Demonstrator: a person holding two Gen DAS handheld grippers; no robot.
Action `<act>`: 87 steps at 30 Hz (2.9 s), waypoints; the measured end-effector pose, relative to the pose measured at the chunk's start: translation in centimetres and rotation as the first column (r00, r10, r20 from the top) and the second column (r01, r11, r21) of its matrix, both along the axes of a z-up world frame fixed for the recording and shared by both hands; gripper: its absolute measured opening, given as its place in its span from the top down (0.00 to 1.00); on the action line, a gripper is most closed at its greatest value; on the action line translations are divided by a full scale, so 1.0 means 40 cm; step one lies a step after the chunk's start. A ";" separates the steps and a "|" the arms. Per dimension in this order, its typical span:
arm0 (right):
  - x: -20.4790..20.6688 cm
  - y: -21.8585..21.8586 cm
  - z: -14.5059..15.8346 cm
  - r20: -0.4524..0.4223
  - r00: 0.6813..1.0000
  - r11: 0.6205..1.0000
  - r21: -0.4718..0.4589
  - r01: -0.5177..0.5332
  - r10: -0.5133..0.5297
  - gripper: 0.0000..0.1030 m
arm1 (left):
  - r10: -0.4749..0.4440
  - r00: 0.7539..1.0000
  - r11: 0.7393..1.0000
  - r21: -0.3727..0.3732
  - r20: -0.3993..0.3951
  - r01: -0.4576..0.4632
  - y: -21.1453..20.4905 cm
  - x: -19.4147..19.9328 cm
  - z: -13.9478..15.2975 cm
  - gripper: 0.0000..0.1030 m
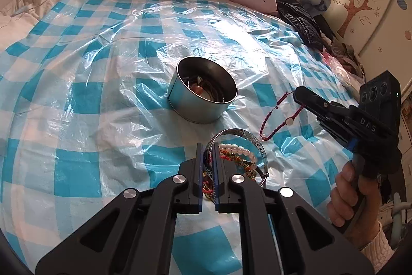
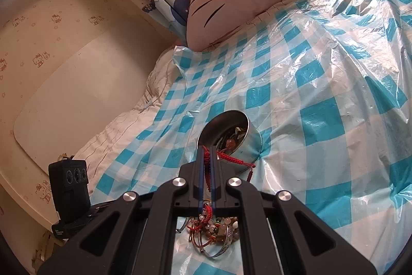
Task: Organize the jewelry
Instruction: 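Grasp a red beaded string with the right gripper while the left grasps the silver bangle, then lower the silver bangle into the tin with the left gripper while the right releases the string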
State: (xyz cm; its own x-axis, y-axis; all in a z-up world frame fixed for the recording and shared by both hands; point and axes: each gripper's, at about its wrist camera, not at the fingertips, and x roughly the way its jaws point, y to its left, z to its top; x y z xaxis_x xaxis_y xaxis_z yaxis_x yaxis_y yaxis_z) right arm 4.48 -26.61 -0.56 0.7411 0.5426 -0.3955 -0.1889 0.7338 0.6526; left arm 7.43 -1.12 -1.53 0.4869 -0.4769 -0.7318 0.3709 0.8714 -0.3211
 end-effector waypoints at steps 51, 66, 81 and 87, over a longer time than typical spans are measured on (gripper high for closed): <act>0.101 0.034 0.081 0.078 0.996 0.999 -0.030 -0.042 0.044 0.95 | 0.054 0.974 0.992 0.097 0.218 -0.077 -0.129 0.104 0.077 0.94; 0.217 0.073 0.077 0.061 0.994 0.994 -0.056 -0.089 0.093 0.95 | 0.081 0.984 0.991 0.092 0.156 -0.096 -0.152 0.221 0.006 0.94; 0.271 0.094 0.029 -0.008 0.993 0.992 -0.044 -0.117 0.117 0.95 | 0.259 0.943 0.953 0.106 0.210 -0.285 -0.077 0.220 0.017 0.42; 0.323 0.141 -0.040 -0.197 0.974 0.979 -0.143 -0.143 0.114 0.94 | 0.373 0.904 0.921 0.037 0.209 -0.389 -0.011 0.212 0.035 0.38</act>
State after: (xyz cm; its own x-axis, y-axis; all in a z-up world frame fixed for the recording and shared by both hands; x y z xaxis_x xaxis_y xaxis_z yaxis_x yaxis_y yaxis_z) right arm 17.41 -20.96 -2.15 0.5739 0.5494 -0.6073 -0.1734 0.8063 0.5655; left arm 15.92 -1.54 -0.15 0.7565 -0.1734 -0.6306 0.0539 0.9774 -0.2042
